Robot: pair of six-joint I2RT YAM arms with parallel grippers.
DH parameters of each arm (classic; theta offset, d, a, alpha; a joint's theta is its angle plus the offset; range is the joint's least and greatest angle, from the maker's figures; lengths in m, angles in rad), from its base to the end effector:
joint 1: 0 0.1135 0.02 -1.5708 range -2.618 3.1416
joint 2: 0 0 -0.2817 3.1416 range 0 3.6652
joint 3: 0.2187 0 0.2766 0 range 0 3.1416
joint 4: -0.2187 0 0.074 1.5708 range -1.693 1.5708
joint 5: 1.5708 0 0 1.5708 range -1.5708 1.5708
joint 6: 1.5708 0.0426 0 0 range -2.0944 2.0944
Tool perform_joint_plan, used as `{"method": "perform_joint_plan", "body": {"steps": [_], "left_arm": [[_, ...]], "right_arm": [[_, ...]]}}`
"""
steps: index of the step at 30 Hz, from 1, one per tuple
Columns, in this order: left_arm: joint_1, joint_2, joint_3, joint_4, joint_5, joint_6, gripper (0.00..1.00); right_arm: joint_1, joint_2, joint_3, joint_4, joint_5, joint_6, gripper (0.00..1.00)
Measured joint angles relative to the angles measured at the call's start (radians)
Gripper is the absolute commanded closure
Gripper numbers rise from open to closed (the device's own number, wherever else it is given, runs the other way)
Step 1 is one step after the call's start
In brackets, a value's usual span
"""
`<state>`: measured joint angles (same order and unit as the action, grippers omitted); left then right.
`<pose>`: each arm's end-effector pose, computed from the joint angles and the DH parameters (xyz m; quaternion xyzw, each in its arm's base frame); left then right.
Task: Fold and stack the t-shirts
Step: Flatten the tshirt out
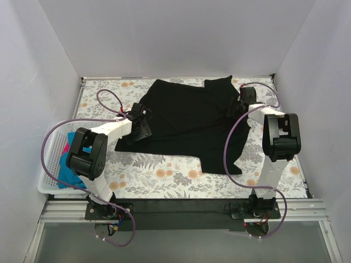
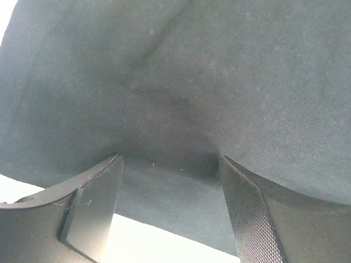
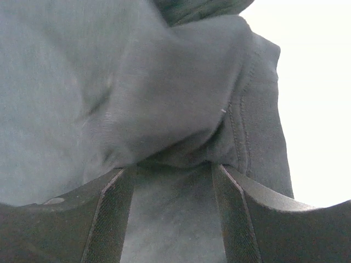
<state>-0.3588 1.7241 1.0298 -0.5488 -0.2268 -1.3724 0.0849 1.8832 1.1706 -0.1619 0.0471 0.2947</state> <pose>0.3274 -0.1126 0.1559 -0.4919 0.8481 -0.0511 0.1901 0.4235 0.0340 0.1610 0.1064 0.9337 0.0426 0.3391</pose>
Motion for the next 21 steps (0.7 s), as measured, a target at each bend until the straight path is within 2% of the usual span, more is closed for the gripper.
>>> {"method": "perform_joint_plan", "body": {"steps": [7, 11, 15, 21], "left_arm": [[0.018, 0.094, 0.121, 0.014, 0.040, -0.006, 0.30], [0.021, 0.079, 0.113, 0.032, 0.066, -0.034, 0.25], [0.022, -0.036, 0.040, 0.021, 0.054, -0.084, 0.24], [0.023, -0.322, -0.039, -0.021, -0.073, -0.154, 0.27]], "right_arm": [[-0.035, 0.297, 0.425, -0.029, -0.039, -0.051, 0.29], [-0.044, 0.343, 0.512, -0.082, -0.038, -0.093, 0.25], [-0.036, 0.269, 0.451, -0.130, -0.034, -0.119, 0.23], [0.005, -0.115, 0.115, -0.158, -0.014, -0.100, 0.23]]}}
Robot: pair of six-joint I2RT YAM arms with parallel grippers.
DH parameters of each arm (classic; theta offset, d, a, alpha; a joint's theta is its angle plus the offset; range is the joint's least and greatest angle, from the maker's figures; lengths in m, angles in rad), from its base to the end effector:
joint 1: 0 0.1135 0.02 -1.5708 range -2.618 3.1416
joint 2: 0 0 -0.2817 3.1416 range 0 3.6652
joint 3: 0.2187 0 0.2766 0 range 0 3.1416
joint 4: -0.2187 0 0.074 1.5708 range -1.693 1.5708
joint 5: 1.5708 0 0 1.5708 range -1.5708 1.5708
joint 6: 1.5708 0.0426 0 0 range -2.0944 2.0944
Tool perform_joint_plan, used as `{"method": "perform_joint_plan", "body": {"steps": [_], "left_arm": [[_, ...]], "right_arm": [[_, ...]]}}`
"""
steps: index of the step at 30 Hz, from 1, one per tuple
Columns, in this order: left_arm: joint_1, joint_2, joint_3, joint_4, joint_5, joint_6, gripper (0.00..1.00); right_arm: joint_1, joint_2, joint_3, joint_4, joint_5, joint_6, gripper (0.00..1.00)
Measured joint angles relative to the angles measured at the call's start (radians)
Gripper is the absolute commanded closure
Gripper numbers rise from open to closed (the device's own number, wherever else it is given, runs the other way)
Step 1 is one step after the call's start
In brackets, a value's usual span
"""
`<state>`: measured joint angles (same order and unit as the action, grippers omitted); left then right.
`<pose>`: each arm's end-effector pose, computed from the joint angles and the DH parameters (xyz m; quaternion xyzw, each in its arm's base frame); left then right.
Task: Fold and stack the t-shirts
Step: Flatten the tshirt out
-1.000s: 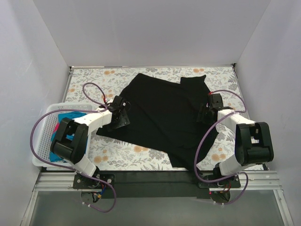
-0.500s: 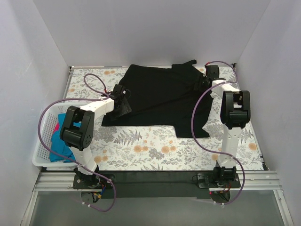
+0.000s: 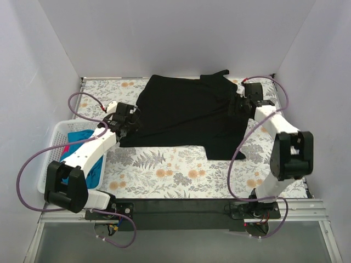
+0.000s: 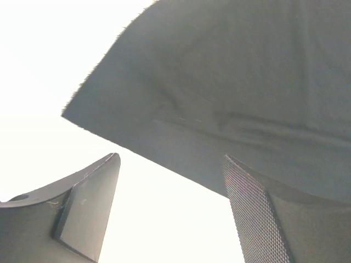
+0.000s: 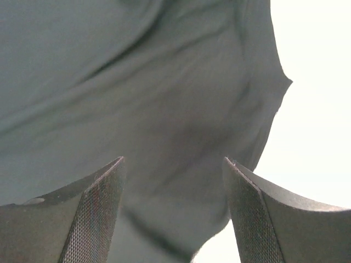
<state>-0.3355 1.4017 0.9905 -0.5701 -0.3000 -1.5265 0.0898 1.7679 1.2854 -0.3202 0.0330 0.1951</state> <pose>0.2948 -0.0895 0.2429 -0.5666 0.7589 -0.1451 0.2862 0.4216 0.0365 0.2338 0.0550 0.9254 0.0380 0.3730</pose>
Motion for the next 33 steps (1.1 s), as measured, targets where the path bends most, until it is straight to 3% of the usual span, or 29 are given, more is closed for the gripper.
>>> {"method": "perform_joint_plan", "body": {"steps": [4, 13, 25, 33], "left_arm": [[0.002, -0.020, -0.036, -0.014, -0.090, -0.010, 0.30], [0.002, 0.227, -0.018, -0.013, -0.204, 0.089, 0.32], [0.003, 0.315, 0.010, 0.006, -0.243, 0.138, 0.33], [0.009, 0.296, -0.016, 0.006, -0.196, 0.089, 0.34]], "right_arm": [[0.040, -0.253, -0.189, 0.003, 0.004, 0.042, 0.23], [0.129, -0.579, -0.518, -0.023, -0.016, 0.098, 0.24], [0.140, -0.662, -0.633, -0.024, -0.019, 0.113, 0.24], [0.140, -0.660, -0.645, -0.019, 0.003, 0.113, 0.26]]}}
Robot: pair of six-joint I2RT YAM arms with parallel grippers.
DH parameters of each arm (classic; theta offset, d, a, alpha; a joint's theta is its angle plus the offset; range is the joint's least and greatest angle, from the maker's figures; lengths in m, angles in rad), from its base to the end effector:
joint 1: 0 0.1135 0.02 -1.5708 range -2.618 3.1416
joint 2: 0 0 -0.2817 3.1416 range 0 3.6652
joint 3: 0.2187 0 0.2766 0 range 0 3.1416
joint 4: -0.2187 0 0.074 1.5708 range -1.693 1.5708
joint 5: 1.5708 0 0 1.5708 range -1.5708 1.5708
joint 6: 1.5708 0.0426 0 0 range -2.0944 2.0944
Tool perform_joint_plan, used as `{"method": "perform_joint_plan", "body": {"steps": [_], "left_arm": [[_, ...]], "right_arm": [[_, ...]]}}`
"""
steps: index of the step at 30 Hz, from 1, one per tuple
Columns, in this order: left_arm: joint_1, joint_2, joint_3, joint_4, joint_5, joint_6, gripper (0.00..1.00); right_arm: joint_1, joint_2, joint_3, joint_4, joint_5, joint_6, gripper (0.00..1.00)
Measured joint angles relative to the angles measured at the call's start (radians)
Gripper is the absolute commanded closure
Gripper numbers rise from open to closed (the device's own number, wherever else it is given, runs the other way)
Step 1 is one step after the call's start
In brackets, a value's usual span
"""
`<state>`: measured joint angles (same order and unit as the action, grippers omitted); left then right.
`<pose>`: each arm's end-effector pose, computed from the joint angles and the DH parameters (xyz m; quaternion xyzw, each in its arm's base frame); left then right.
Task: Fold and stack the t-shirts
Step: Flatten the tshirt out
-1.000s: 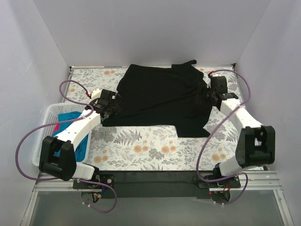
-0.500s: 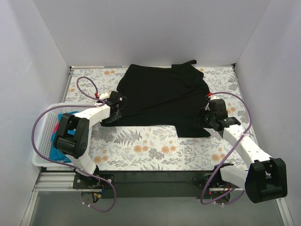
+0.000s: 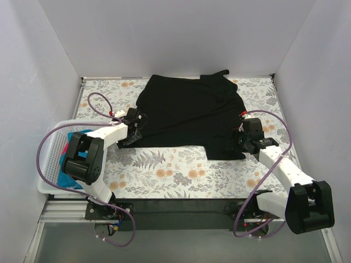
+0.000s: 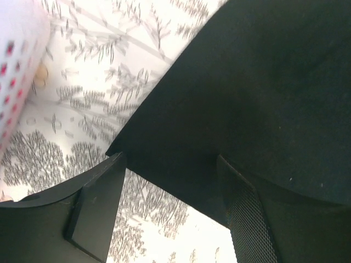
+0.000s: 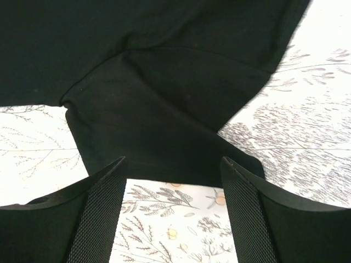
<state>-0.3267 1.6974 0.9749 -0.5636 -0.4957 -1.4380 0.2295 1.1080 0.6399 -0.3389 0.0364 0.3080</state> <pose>0.3182 -0.0864 0.1524 -0.5358 0.7969 0.0481 0.2749 0.2369 0.0537 0.2131 0.0432 0.9268 0.0827 0.3637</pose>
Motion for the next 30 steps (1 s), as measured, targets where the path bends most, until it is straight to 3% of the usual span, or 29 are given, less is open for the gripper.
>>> {"method": "perform_joint_plan", "body": {"steps": [11, 21, 30], "left_arm": [[0.000, -0.053, -0.053, 0.000, 0.035, -0.029, 0.34], [0.000, -0.129, -0.112, -0.025, 0.120, -0.043, 0.31], [0.000, -0.179, -0.131, -0.064, 0.202, -0.050, 0.24]], "right_arm": [[-0.025, 0.251, 0.014, 0.083, -0.061, 0.013, 0.36], [-0.202, 0.232, 0.004, 0.074, 0.023, 0.032, 0.35], [-0.217, 0.188, -0.003, 0.049, 0.047, 0.022, 0.34]]}}
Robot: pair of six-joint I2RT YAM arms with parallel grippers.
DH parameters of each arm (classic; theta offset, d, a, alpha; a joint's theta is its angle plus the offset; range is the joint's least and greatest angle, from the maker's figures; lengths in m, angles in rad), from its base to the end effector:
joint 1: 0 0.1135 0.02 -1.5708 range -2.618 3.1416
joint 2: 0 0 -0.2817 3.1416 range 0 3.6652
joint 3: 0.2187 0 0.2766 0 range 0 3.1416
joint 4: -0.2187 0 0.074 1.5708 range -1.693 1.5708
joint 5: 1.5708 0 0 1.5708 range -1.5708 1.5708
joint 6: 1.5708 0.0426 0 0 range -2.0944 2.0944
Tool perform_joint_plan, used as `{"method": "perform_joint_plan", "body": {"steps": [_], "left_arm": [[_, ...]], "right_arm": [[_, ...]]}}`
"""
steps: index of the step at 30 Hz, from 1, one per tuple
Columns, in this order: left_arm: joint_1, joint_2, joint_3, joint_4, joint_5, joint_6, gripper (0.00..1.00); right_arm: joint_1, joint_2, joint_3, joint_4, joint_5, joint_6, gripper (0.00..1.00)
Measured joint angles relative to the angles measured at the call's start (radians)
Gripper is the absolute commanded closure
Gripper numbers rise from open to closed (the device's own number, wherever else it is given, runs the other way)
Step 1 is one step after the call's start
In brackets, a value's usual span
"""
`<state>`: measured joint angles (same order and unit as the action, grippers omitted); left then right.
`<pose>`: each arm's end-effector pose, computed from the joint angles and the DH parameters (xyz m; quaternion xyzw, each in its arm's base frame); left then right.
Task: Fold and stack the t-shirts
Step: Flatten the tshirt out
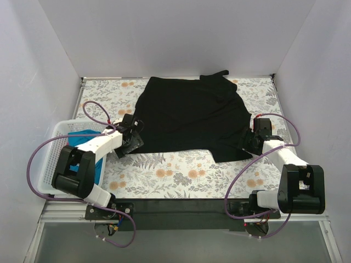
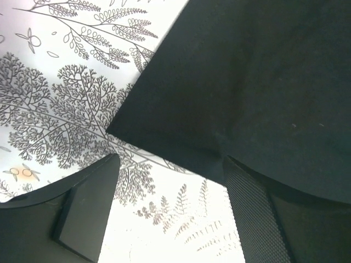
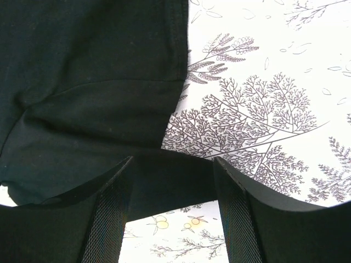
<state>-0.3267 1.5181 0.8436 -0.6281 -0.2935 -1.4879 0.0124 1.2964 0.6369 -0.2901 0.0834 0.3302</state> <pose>0.2729 -0.0795 0.1624 -0.5541 0.8090 -0.0150 0.1956 0.2616 -0.0003 0.1719 0.1631 0.9373 0.0129 0.3077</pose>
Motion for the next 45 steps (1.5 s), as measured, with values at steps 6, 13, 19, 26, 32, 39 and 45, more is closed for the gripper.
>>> {"method": "perform_joint_plan", "body": {"steps": [6, 13, 19, 26, 32, 39, 45], "left_arm": [[0.000, -0.082, 0.003, -0.028, -0.009, 0.013, 0.21], [0.000, -0.077, 0.010, -0.037, -0.035, 0.046, 0.21], [0.000, -0.025, 0.010, -0.037, -0.036, 0.068, 0.22], [0.000, -0.028, 0.023, -0.037, -0.055, 0.082, 0.21], [0.000, -0.028, 0.023, -0.038, -0.058, 0.083, 0.22], [0.000, -0.043, 0.022, -0.038, -0.058, 0.083, 0.21], [0.000, -0.045, 0.019, -0.037, -0.058, 0.083, 0.21]], "right_arm": [[0.000, 0.010, -0.005, -0.002, 0.026, -0.001, 0.32], [-0.076, 0.021, -0.006, -0.008, 0.050, 0.000, 0.32], [-0.060, -0.036, -0.014, -0.005, 0.011, -0.013, 0.33], [0.072, -0.177, -0.014, 0.082, -0.118, -0.019, 0.35], [0.118, -0.044, -0.014, 0.130, -0.222, 0.001, 0.35], [0.081, 0.029, -0.047, 0.141, -0.217, 0.018, 0.35], [0.004, 0.030, -0.047, 0.142, -0.188, 0.025, 0.34]]}}
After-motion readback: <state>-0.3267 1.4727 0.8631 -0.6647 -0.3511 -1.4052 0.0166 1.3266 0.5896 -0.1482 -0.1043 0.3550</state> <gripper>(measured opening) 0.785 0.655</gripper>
